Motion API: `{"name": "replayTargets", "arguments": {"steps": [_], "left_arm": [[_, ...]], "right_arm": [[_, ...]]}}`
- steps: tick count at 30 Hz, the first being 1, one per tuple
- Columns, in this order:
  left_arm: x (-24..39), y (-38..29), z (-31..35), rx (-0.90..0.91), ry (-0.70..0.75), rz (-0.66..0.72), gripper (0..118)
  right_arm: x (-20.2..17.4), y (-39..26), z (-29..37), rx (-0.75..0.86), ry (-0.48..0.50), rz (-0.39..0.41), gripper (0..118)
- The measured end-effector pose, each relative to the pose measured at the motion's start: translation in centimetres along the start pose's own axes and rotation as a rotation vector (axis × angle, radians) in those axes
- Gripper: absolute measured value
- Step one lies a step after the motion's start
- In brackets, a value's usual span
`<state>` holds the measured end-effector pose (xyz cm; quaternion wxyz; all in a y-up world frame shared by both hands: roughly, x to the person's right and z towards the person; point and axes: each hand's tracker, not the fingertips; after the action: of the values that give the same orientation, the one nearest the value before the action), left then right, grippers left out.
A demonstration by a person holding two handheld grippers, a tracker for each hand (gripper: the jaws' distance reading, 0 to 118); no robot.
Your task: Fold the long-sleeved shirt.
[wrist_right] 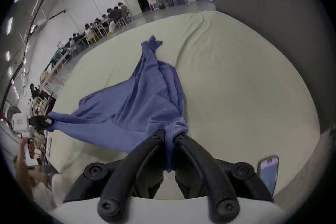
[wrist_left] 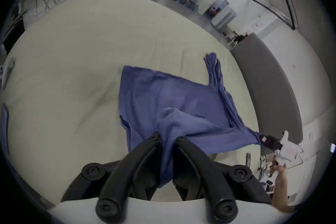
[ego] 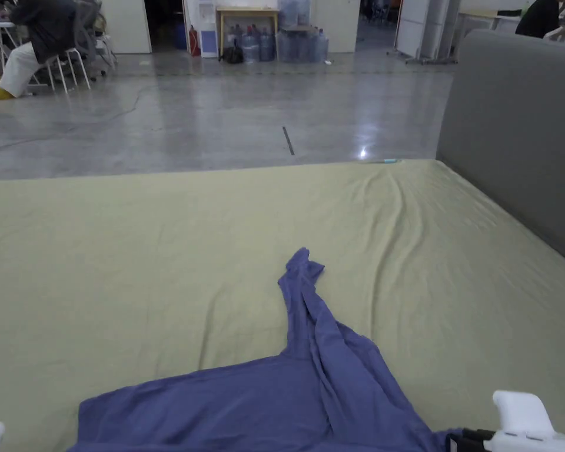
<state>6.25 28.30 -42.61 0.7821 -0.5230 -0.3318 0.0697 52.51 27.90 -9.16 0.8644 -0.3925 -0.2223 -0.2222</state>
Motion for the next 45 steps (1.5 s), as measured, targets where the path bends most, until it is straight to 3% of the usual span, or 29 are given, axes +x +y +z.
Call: {"name": "replayTargets", "arguments": {"steps": [8,12,17,26,28,29,30,31,32,34,36,38,40,41,42,43,45], "left_arm": [[-4.0,-9.6,0.6,-0.150,0.047,0.037,6],[-4.6,-12.0,-0.2,-0.221,0.076,0.051,6],[-5.7,-12.8,-1.6,-0.290,0.103,0.087,6],[-8.5,-13.1,-4.0,-0.324,0.146,0.139,6],[-8.2,-12.9,-3.9,-0.326,0.158,0.148,18],[-7.8,-12.8,-3.2,-0.318,0.159,0.163,47],[-7.1,-12.4,-2.0,-0.281,0.133,0.184,107],[-6.2,-12.1,-0.8,-0.269,0.133,0.166,118],[-4.8,-12.0,0.1,-0.212,0.137,0.111,118],[-1.4,-10.9,4.6,-0.082,0.105,0.045,118],[-0.4,-11.6,4.6,-0.027,0.094,0.045,118],[0.4,-12.1,4.0,-0.088,0.045,0.088,118],[0.6,-13.0,2.5,-0.134,0.072,0.081,115],[1.0,-13.5,2.0,-0.128,0.110,0.066,86],[1.4,-14.2,1.1,-0.145,0.165,0.028,1],[1.7,-14.6,0.8,-0.134,0.162,0.042,0],[2.1,-15.5,0.1,-0.230,0.084,0.068,0]], "right_arm": [[1.0,-9.2,1.0,-0.210,-0.028,0.005,11],[1.0,-11.0,-0.7,-0.311,-0.089,0.034,11],[1.8,-11.9,-3.3,-0.442,-0.104,0.030,10],[1.8,-11.6,-5.1,-0.476,-0.127,0.062,10],[1.7,-11.3,-5.3,-0.490,-0.136,0.063,12],[1.5,-10.8,-4.9,-0.498,-0.135,0.066,25],[1.4,-9.8,-3.8,-0.504,-0.128,0.070,74],[1.3,-8.9,-2.2,-0.461,-0.139,0.070,112],[1.1,-8.1,-0.6,-0.405,-0.131,0.082,118],[0.0,-6.0,3.0,-0.231,-0.084,0.105,118],[-0.7,-5.3,5.2,-0.203,-0.059,0.088,118],[-1.8,-5.4,5.0,-0.209,-0.032,0.078,117],[-3.7,-6.5,4.5,-0.206,0.020,0.088,114],[-4.5,-7.2,4.2,-0.194,0.014,0.095,93],[-5.5,-7.9,3.4,-0.203,0.009,0.113,24],[-5.5,-8.9,2.0,-0.241,-0.002,0.131,3],[-6.6,-10.2,0.4,-0.327,0.081,0.138,3]]}}
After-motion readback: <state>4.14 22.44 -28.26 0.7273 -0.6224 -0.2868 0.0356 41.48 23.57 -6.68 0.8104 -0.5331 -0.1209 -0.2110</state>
